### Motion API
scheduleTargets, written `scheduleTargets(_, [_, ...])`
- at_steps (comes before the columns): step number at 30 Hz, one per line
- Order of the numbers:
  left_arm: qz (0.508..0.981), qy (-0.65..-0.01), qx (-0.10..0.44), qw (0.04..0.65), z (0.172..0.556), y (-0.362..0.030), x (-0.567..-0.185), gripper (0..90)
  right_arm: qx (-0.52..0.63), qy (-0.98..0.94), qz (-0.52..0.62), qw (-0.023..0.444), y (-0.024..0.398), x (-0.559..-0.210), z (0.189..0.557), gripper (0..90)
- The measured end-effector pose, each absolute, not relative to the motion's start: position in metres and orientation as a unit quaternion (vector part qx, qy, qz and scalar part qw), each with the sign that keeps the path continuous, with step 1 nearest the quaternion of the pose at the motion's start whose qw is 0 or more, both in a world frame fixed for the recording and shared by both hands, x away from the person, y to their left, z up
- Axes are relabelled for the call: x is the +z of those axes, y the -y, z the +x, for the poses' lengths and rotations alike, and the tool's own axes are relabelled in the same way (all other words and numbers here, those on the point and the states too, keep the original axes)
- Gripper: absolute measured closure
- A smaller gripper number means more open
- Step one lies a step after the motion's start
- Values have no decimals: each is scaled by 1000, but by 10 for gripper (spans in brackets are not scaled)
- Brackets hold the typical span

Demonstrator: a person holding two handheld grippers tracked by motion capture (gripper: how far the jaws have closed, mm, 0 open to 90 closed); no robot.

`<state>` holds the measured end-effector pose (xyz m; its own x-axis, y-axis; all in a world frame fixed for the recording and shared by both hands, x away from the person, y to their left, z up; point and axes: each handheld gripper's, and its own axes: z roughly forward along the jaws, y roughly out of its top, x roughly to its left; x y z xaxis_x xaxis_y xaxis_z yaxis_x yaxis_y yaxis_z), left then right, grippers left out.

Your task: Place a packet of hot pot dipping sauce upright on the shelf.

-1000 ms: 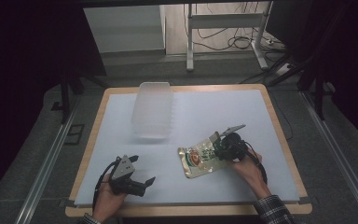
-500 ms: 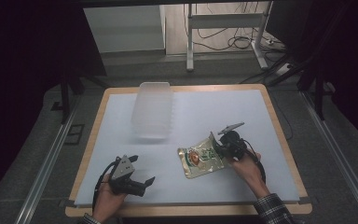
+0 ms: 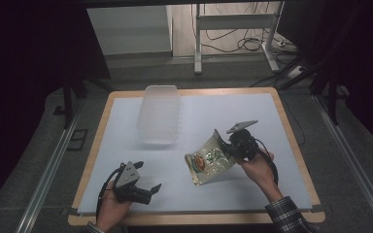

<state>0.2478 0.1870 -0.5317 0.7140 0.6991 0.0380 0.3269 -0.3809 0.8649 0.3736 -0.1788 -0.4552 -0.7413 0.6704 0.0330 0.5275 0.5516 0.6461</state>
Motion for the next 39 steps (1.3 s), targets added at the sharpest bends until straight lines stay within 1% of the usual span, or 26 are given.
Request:
scheduleTargets(4, [805,-318,205,457,248,-187,-532,1,344,-875,326,101,174,-441,372,890])
scheduleTargets(20, [804,-317,205,459,247,-188,-531,0,361,-889,262,101,145,-399,361,892])
scheduleTargets(30, [804,-317,205,459,247,-188,-531,0,358,-893,242,122,135,-384,359,892])
scheduleTargets(39, [803,-316,204,462,247,-188,-531,0,358,-892,241,136,135,-374,371,892])
